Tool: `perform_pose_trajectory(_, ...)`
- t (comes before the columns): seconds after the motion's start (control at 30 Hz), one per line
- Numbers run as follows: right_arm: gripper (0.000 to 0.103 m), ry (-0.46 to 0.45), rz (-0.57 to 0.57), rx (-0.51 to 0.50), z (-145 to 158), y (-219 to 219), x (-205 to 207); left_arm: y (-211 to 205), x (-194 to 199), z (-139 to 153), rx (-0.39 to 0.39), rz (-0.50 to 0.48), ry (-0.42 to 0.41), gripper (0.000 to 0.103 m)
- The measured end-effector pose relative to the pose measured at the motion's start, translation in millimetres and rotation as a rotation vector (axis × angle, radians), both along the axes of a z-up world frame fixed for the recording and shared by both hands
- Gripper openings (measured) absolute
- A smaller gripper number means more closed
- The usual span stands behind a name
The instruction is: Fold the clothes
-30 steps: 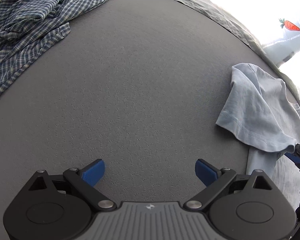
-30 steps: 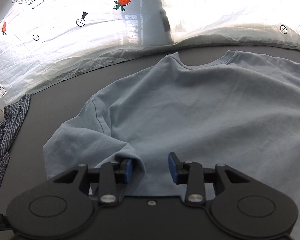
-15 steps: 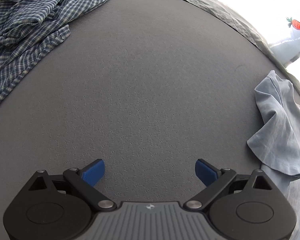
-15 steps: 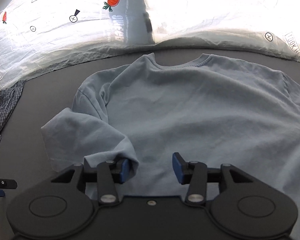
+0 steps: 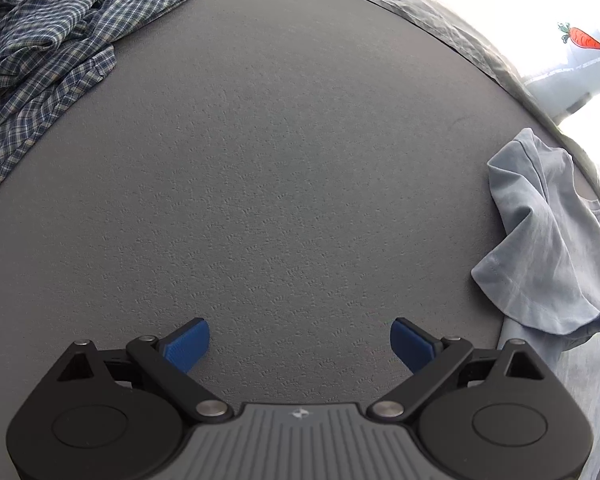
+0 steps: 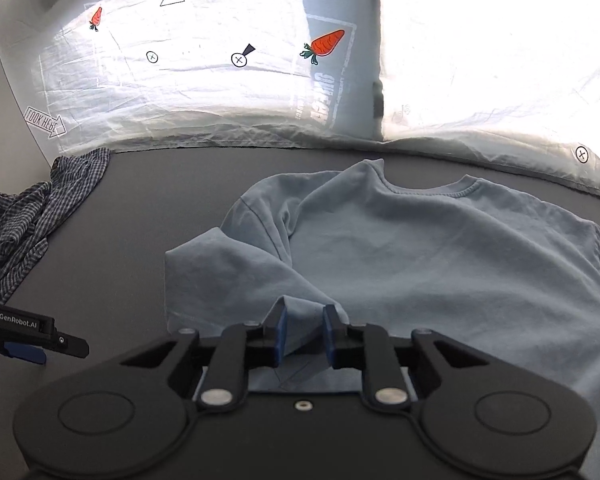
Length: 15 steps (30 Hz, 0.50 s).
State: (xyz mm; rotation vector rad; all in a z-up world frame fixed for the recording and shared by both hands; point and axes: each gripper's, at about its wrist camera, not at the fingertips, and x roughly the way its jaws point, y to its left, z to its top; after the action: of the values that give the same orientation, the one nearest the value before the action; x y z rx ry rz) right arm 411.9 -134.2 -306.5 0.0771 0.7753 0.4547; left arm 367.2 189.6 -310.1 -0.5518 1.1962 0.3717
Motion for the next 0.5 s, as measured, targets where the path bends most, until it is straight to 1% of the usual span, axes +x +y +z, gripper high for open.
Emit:
perform_pose_trajectory(0.1, 0.018, 0.086, -0.031, 0.146, -0.3, 12.0, 12.6, -1.2, 1.4, 0.9, 0.002, -0.004, -0.003, 0.097)
perform_pose_trajectory(0.17, 0.018, 0.15, -0.049, 0.217, -4.0, 25.9, 23.1, -3.2, 3.1, -0.2, -0.002, -0.007, -0.001, 0.097)
perform_pose_trajectory(0.27, 0.021, 0.229, -0.091, 0.288, -8.8, 48.2, 36.0, -5.5, 4.5, -1.8, -0.001, -0.011, 0.0, 0.097)
perform_pose_trajectory(0.3, 0.022, 0.255, -0.108, 0.302, -10.6, 56.0, 40.1, -5.9, 4.5, -1.9, 0.002, -0.014, 0.0, 0.097)
perform_pose_trajectory(0.33, 0.026, 0.28, -0.131, 0.305, -13.1, 65.7, 44.6, -5.6, 4.2, -1.9, 0.001, -0.014, -0.001, 0.097)
perform_pose_trajectory(0.37, 0.03, 0.294, -0.149, 0.294, -14.8, 75.2, 47.8, -4.3, 3.4, -1.7, -0.004, -0.008, -0.001, 0.097)
perform_pose_trajectory(0.43, 0.033, 0.306, -0.171, 0.258, -18.1, 90.4, 51.5, -1.5, 1.9, -1.4, -0.013, 0.004, -0.001, 0.097)
perform_pose_trajectory(0.5, 0.034, 0.322, -0.195, 0.221, -22.7, 103.0, 54.7, 3.2, -1.3, -0.3, -0.018, 0.021, -0.007, 0.097)
